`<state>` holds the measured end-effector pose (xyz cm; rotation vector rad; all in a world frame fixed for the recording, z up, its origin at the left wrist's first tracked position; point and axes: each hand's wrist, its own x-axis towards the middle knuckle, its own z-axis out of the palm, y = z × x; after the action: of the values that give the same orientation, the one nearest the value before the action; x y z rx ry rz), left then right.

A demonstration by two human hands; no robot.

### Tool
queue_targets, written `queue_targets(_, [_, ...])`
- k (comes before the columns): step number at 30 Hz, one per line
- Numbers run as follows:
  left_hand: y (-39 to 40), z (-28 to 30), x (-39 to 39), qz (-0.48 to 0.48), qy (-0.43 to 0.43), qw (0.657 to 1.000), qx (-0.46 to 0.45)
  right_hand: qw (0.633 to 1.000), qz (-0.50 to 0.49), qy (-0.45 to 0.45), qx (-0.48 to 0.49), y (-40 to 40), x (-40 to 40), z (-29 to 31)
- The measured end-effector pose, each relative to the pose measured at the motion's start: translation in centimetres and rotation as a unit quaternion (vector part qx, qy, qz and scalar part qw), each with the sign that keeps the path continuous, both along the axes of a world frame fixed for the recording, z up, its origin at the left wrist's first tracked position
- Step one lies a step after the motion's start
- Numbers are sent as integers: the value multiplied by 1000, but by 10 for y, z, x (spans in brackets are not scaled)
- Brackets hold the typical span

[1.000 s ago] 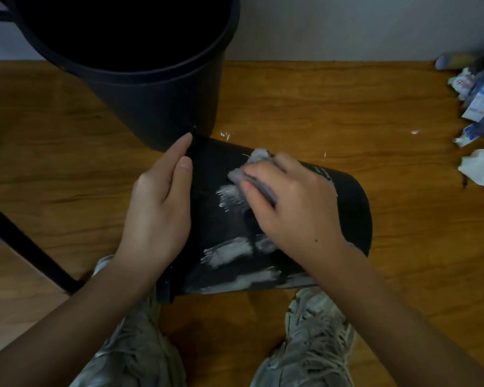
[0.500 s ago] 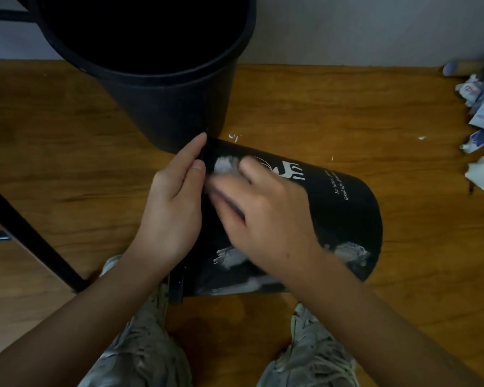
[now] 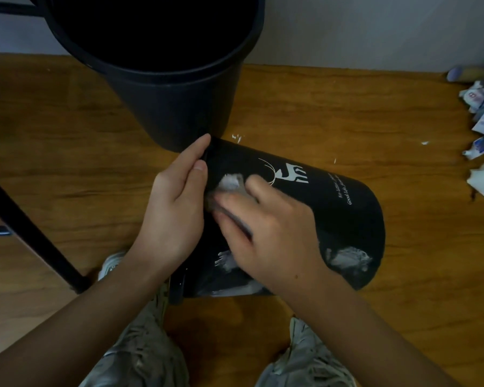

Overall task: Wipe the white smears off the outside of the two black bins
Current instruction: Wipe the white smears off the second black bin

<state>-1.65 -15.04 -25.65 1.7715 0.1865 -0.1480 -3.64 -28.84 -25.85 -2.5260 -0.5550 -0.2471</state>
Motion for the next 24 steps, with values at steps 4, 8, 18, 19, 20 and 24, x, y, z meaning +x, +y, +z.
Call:
queue_targets(4, [-3,0,1,0,-9,1000,18,999,1,-19,-38,-10,-8,-1])
queue_targets(8, [-4,1,1,0,-19,999,33,994,-103,-5,-43,-8,19,4])
queue_targets(18, [-4,-1,-4,-5,-31,997,65,997,-72,-6,-33,-20,-5,-2])
queue_targets(19, [-4,-1,-4,-5,-32,997,67,995,-93,-6,-39,-17,5,0])
queue_targets(20, [-3,-1,-4,-5,-34,997,70,993,-108,-7,-43,-15,13,1])
queue_targets(24, [-3,-3,-6,-7,-36,996,85,997,-70,1,-40,-16,0,-1])
